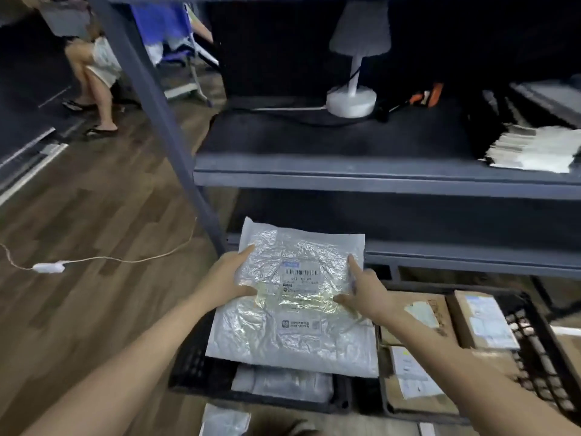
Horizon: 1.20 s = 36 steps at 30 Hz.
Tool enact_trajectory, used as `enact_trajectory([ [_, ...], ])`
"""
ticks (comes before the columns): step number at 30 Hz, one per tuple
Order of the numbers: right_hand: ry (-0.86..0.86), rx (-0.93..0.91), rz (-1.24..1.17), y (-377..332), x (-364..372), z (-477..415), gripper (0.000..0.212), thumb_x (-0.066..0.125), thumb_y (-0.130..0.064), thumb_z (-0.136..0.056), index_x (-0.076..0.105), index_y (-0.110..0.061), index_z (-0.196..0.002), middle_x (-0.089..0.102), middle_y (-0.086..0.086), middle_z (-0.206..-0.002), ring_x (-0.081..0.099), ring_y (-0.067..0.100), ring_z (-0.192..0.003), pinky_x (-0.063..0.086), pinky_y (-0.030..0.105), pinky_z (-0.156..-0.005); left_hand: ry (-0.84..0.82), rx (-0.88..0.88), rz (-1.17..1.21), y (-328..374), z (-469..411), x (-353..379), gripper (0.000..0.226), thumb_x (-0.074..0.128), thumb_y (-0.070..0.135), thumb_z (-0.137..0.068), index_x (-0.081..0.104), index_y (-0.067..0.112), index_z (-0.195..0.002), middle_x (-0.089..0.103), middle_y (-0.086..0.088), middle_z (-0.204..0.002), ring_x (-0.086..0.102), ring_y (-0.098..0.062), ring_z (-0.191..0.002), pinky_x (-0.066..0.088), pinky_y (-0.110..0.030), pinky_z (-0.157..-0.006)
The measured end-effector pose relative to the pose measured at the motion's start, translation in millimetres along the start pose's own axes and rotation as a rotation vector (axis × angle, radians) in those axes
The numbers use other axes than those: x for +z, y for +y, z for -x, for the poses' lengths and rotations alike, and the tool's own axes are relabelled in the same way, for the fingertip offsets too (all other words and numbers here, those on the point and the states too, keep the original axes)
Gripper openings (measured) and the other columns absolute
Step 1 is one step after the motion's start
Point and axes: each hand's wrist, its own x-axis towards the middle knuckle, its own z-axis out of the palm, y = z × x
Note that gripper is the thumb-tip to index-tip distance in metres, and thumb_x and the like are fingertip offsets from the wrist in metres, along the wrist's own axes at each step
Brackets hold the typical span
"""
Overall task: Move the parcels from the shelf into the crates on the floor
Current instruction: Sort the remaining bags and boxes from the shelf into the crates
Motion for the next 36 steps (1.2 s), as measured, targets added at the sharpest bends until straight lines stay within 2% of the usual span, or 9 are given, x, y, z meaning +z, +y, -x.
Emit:
enact_trajectory([
  [5,-0.031,-0.02,0.13,58.6,114.6,-43.5,0.099,0.065,-0.035,-0.087,-0.009,-0.019,-0.15,0.041,0.019,-0.13,0.057,0.023,-0.091,0.05,0.031,-0.085,-0.033,-0.043,0.002,-76.1,-24.4,119.7,0.097,0.078,0.037,-0.073,0.018,0.036,-0.149,0.027,0.003,-0.15,0.035,-0.015,-0.134,0.035,-0.029,-0.106],
  [11,-0.068,-0.017,0.201,115.0,211.1,-79.9,0.104,0.067,-0.034,-0.085,-0.011,-0.017,-0.15,0.043,0.02,-0.125,0.053,0.032,-0.107,0.049,0.037,-0.09,-0.041,-0.049,0.016,-135.4,-39.2,227.4,0.093,0.078,0.035,-0.074,0.022,0.037,-0.148,0.033,0.001,-0.146,0.04,-0.016,-0.129,0.038,-0.033,-0.106],
  [18,-0.133,0.019,0.238,131.6,248.9,-101.7,0.117,0.074,-0.034,-0.079,-0.02,-0.018,-0.148,0.03,0.026,-0.137,0.051,0.035,-0.114,0.049,0.037,-0.091,-0.007,-0.041,-0.005,-157.8,-50.1,278.7,0.073,0.071,0.027,-0.083,0.034,0.024,-0.146,0.027,0.0,-0.151,0.028,-0.017,-0.138,0.025,-0.03,-0.114],
  [22,-0.258,0.074,0.32,127.7,265.6,-109.8,0.125,0.077,-0.032,-0.076,-0.028,-0.02,-0.144,0.002,0.033,-0.15,0.038,0.041,-0.13,0.042,0.043,-0.104,-0.049,-0.064,-0.031,-164.8,-52.1,288.3,0.073,0.068,0.027,-0.086,0.03,0.023,-0.147,0.022,0.001,-0.152,0.029,-0.017,-0.138,0.03,-0.03,-0.11],
  [24,-0.313,0.113,0.412,129.8,274.5,-117.7,0.127,0.076,-0.036,-0.075,-0.028,-0.015,-0.144,-0.003,0.036,-0.15,0.037,0.043,-0.131,0.039,0.043,-0.106,-0.132,-0.061,-0.078,-167.4,-56.7,296.9,0.077,0.068,0.03,-0.085,0.026,0.024,-0.149,0.018,0.001,-0.153,0.032,-0.016,-0.137,0.034,-0.029,-0.107],
  [27,-0.36,0.163,0.485,133.4,290.6,-129.8,0.13,0.077,-0.036,-0.074,-0.031,-0.013,-0.142,-0.01,0.036,-0.15,0.039,0.043,-0.13,0.041,0.041,-0.104,-0.241,-0.062,-0.149,-171.2,-67.5,312.9,0.084,0.07,0.032,-0.083,0.019,0.029,-0.15,0.012,0.001,-0.154,0.035,-0.017,-0.135,0.038,-0.029,-0.103],
  [30,-0.36,0.204,0.462,140.8,306.2,-143.8,0.13,0.08,-0.023,-0.074,-0.031,-0.022,-0.142,-0.018,0.032,-0.15,0.038,0.04,-0.132,0.043,0.037,-0.101,-0.295,-0.065,-0.176,-173.6,-76.9,328.3,0.092,0.073,0.03,-0.081,0.014,0.026,-0.151,0.003,-0.002,-0.156,0.031,-0.02,-0.138,0.035,-0.03,-0.107],
  [33,-0.324,0.155,0.505,150.8,321.9,-156.8,0.116,0.067,-0.002,-0.083,-0.03,-0.024,-0.142,-0.026,0.031,-0.148,0.027,0.044,-0.137,0.046,0.031,-0.092,-0.307,-0.069,-0.247,-173.3,-83.8,342.4,0.099,0.075,0.028,-0.078,0.009,0.024,-0.152,0.0,-0.005,-0.156,0.036,-0.023,-0.134,0.039,-0.035,-0.105],
  [36,-0.334,0.12,0.639,158.1,336.0,-165.3,0.1,0.053,-0.003,-0.091,-0.03,-0.021,-0.142,-0.033,0.028,-0.145,0.037,0.041,-0.13,0.046,0.027,-0.078,-0.284,-0.089,-0.353,-176.2,-90.0,360.2,0.101,0.075,0.031,-0.077,0.007,0.026,-0.151,-0.002,-0.006,-0.156,0.043,-0.024,-0.129,0.043,-0.037,-0.103],
])
